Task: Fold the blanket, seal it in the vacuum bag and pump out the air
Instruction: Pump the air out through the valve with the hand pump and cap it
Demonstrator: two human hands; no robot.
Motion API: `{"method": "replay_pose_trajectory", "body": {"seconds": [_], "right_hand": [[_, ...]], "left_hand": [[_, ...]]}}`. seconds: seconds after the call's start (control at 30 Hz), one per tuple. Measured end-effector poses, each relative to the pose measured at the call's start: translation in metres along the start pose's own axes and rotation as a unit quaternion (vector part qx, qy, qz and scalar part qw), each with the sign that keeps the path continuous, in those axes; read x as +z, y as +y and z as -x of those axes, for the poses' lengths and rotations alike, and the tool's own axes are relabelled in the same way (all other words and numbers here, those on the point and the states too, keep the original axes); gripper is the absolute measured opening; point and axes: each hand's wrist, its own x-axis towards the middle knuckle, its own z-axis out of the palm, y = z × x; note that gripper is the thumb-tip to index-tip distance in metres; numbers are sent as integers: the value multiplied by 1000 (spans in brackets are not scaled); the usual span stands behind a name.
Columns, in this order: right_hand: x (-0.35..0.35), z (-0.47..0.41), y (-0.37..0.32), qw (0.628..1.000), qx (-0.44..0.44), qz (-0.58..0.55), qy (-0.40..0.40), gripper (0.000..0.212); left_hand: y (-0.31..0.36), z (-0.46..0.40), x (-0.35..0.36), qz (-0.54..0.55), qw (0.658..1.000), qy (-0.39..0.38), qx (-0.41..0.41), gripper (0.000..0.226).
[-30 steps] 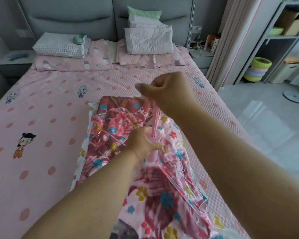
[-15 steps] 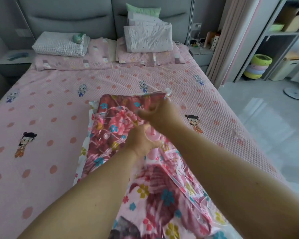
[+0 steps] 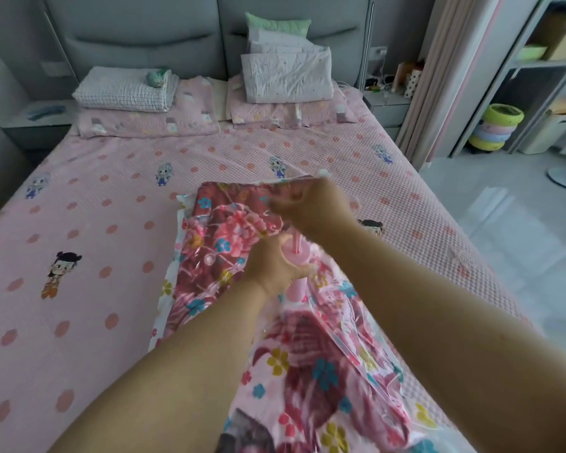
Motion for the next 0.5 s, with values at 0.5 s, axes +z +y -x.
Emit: {"method": "replay_pose_trajectory", "body": {"seconds": [0.5], "right_hand": [[-28,-7,-18,985,-101,-115,74,47]], "left_hand": [[5,-1,-1,8,1000,-7,-7,42]]}}
